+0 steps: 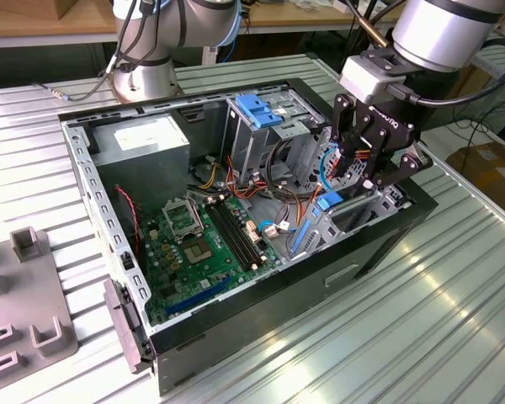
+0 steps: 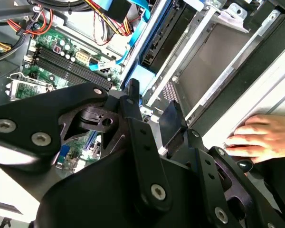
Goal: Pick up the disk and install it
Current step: 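Insert the disk into the insertion slot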
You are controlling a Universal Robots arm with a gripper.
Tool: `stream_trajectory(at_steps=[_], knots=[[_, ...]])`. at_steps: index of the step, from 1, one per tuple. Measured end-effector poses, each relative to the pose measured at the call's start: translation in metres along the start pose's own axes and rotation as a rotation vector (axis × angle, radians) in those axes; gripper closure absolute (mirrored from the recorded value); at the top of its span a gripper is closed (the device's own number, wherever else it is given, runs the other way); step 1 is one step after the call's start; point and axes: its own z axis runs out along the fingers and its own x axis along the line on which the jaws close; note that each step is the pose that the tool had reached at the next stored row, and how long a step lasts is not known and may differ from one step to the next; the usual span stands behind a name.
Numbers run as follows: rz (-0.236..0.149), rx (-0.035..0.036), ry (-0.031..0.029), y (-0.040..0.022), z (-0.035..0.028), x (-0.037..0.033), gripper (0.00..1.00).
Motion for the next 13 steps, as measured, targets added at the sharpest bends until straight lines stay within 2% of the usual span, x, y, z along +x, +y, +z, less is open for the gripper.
stream_trajectory(at_steps=[6,8,9,11,12,13], knots=[[0.0,0.0,0.0008,0.0,0.0,0.0,0.56],[0.0,0.0001,0.001,0.0,0.0,0.0,0.7],[0.0,0.0001,0.001,0.0,0.0,0.0,0.7],[0.0,0.0,0.0011,-0.0006,0.0004,-0.0001,0.82],[0.0,0.0001,0.0008,-0.0015,0.001,-0.0001,0.82],[0.0,0.0003,0.0012,-0.0066,0.0023,-0.0002,0.89]])
